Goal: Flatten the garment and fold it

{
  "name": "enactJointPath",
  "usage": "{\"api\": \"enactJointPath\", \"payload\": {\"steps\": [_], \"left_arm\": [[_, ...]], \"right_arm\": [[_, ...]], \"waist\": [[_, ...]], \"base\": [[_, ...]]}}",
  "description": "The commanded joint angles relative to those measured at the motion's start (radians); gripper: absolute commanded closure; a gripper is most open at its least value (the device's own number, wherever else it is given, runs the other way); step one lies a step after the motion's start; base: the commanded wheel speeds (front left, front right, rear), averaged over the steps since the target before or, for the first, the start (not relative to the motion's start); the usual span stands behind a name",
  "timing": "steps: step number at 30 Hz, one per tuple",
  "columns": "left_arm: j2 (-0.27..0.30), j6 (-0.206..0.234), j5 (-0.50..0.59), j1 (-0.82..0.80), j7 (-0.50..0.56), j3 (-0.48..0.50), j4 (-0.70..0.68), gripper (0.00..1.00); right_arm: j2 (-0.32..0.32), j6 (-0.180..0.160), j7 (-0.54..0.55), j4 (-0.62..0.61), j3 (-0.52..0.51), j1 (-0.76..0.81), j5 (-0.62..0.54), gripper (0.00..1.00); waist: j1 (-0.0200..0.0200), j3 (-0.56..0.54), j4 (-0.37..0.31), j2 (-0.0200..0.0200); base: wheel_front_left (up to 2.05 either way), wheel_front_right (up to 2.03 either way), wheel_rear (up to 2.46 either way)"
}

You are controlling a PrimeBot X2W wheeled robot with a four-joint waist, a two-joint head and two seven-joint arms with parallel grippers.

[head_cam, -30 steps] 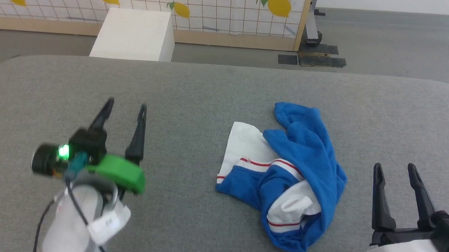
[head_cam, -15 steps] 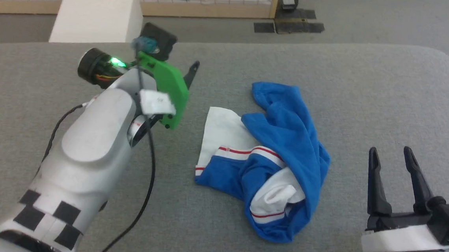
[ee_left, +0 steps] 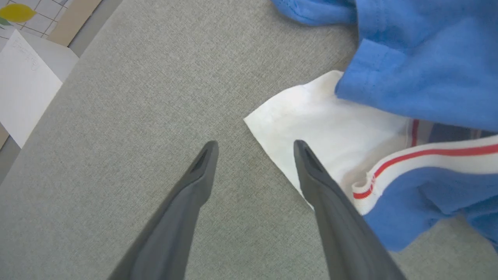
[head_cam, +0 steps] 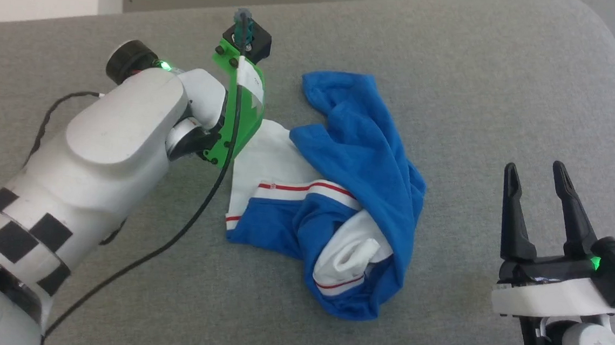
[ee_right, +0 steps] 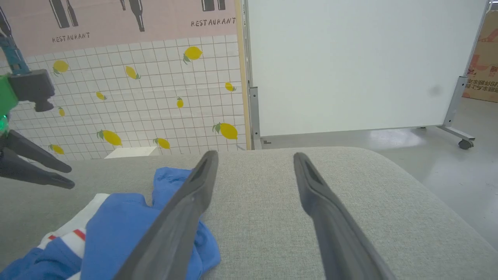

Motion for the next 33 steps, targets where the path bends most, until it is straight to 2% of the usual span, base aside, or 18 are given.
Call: {"api": "enactJointPath", "payload": {"steps": [1,5,7,13,14,15,16,20,23,29,33], "left_arm": [[0.020,-0.002,-0.024,-0.034,0.022,-0.037,-0.006,0.00],[0.043,-0.002,-0.071,-0.079,0.061,-0.125,0.006,0.00],[0.041,-0.002,-0.105,-0.091,0.062,-0.137,0.028,0.00],[0.046,-0.002,-0.099,-0.099,0.109,-0.205,0.041,0.00],[0.053,-0.002,-0.093,-0.093,0.121,-0.210,0.030,0.08],[0.060,-0.002,-0.091,-0.089,0.119,-0.212,0.018,0.68],[0.071,-0.002,-0.103,-0.081,0.102,-0.213,0.005,1.00],[0.132,-0.002,-0.131,-0.074,0.020,-0.216,-0.063,1.00],[0.189,-0.002,-0.174,-0.064,-0.094,-0.203,-0.106,1.00],[0.322,-0.002,-0.246,0.005,-0.271,-0.160,-0.178,1.00],[0.424,0.030,-0.288,0.105,-0.327,-0.142,-0.210,1.00]], "right_arm": [[0.000,-0.002,-0.005,-0.003,0.007,-0.027,0.012,0.00],[0.000,-0.002,-0.005,-0.005,0.020,-0.052,0.029,0.00],[0.000,-0.002,-0.005,-0.006,0.025,-0.062,0.036,0.00],[0.000,-0.002,-0.005,-0.002,0.030,-0.084,0.046,0.00],[0.000,-0.002,-0.005,-0.001,0.029,-0.086,0.048,0.00],[0.000,-0.002,-0.005,0.000,0.030,-0.089,0.049,0.00],[0.000,-0.002,-0.005,0.001,0.032,-0.090,0.051,0.00],[0.000,-0.002,-0.005,0.003,0.023,-0.079,0.044,0.00],[0.000,-0.002,-0.005,0.004,0.019,-0.065,0.036,0.00],[0.000,-0.002,-0.005,0.008,0.013,-0.017,0.003,0.00],[0.000,-0.002,-0.005,0.005,0.008,0.005,-0.013,0.00]], "waist": [[-0.0001,0.061,-0.050,0.0000],[-0.0001,0.100,-0.074,0.0000],[-0.0001,0.118,-0.085,0.0000],[-0.0001,0.153,-0.100,0.0000],[-0.0001,0.155,-0.102,0.0000],[-0.0001,0.156,-0.105,0.0000],[-0.0001,0.155,-0.107,0.0000],[-0.0001,0.124,-0.091,0.0000],[-0.0001,0.087,-0.068,0.0000],[-0.0001,-0.006,0.019,0.0000],[-0.0001,-0.047,0.077,0.0000]], "base": [[0.00,0.00,0.00],[0.00,0.00,0.00],[0.00,0.00,0.00],[0.00,0.00,0.00],[0.00,0.00,0.00],[0.00,0.00,0.00],[0.00,0.00,0.00],[0.00,0.00,0.00],[0.00,0.00,0.00],[0.00,0.00,0.00],[0.00,0.00,0.00]]}}
